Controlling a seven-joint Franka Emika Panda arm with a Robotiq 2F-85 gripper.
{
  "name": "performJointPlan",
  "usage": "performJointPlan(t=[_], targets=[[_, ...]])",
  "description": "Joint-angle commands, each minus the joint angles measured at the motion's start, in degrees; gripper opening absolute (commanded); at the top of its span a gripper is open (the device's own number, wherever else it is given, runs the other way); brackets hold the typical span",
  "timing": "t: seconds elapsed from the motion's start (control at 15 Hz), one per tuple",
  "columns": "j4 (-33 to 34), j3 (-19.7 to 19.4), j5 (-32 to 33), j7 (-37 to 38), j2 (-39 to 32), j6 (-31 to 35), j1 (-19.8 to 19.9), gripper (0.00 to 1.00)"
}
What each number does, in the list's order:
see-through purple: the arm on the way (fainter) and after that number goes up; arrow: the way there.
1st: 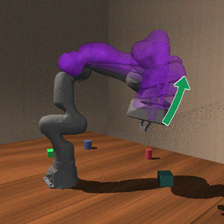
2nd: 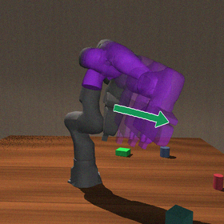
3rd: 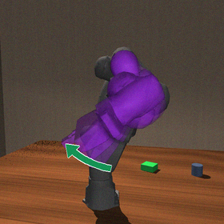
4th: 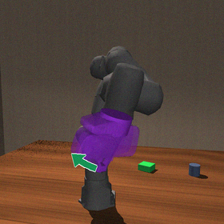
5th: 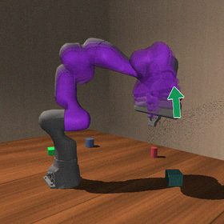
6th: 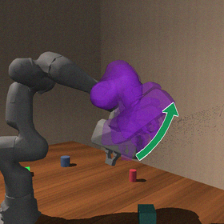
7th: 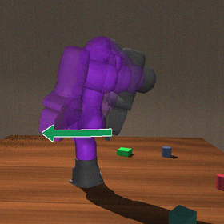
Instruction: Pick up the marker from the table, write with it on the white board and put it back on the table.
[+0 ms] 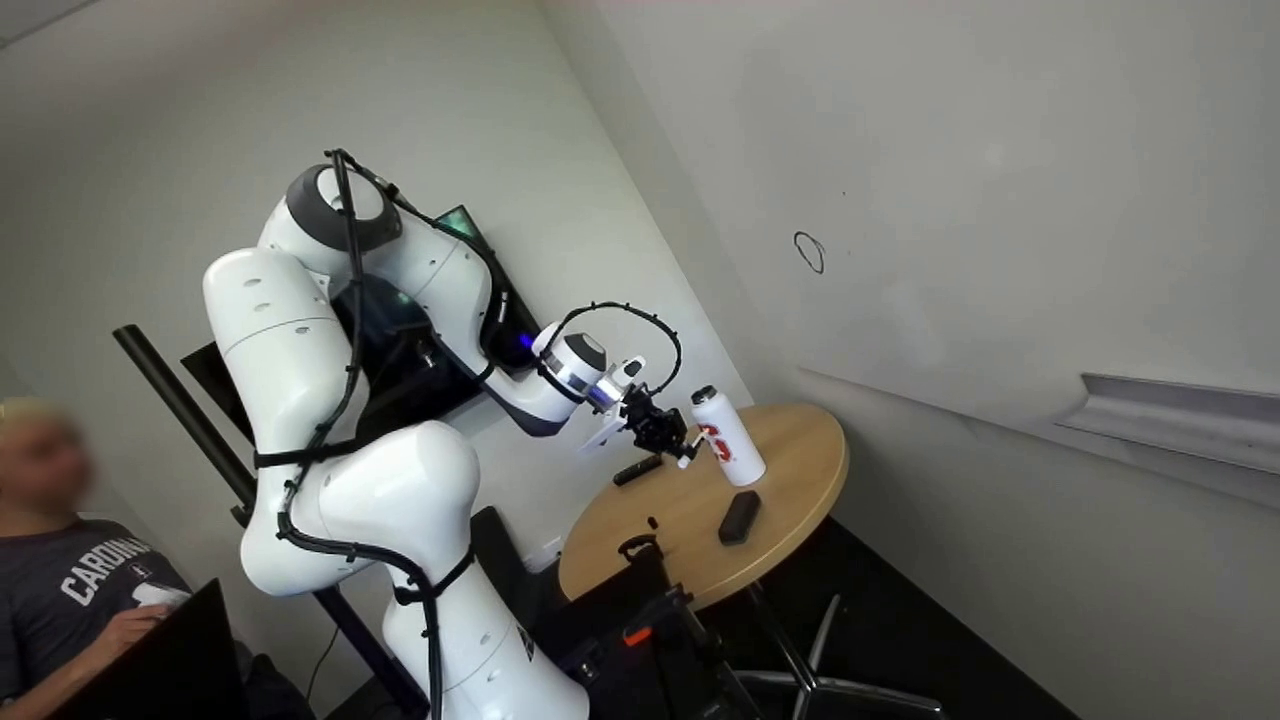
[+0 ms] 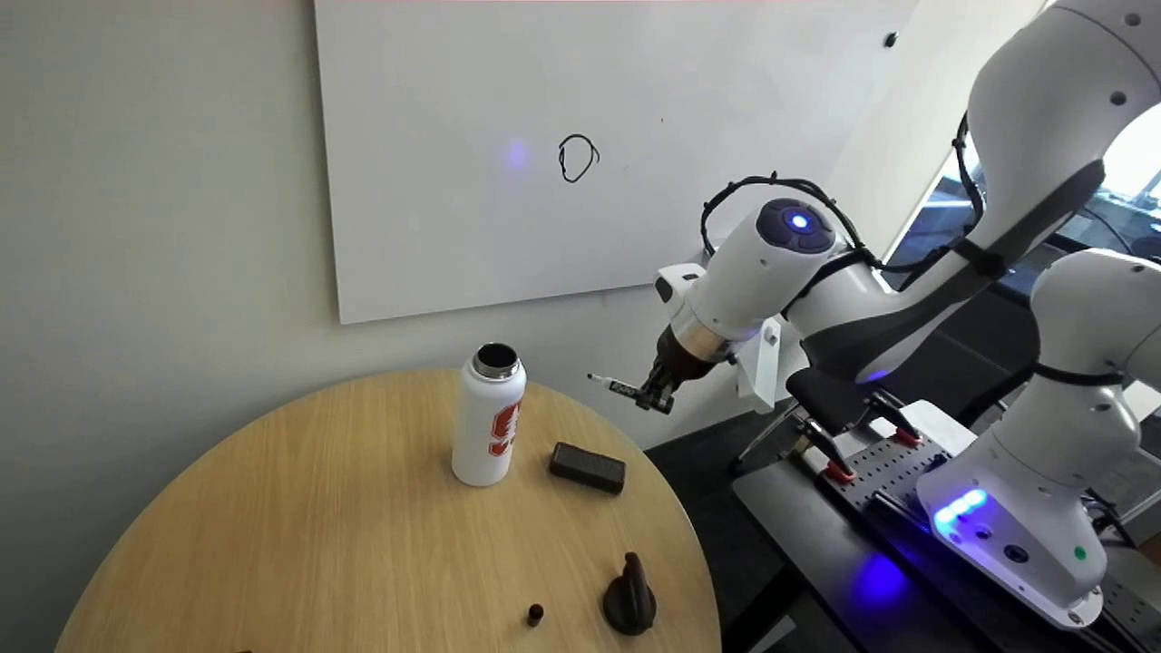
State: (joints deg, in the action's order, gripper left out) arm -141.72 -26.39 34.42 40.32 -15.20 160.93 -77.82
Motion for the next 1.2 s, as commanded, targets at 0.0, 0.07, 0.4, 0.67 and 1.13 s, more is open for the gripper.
performJointPlan(t=[0.0,0.07,0.4,0.67,1.13], targets=[[1.71,-1.02,11.03,13.43,4.11,-3.95,4.52,0.05],[2.16,-0.54,14.75,17.35,5.48,-5.4,6.58,0.05],[2.08,11.32,27.93,28.74,15.93,-18.91,22.39,0.05],[3.68,23.28,26.31,27.21,16.1,-21.29,34.62,0.2],[4.34,28.07,21.47,25.41,17.28,-25.54,39.82,0.05]])
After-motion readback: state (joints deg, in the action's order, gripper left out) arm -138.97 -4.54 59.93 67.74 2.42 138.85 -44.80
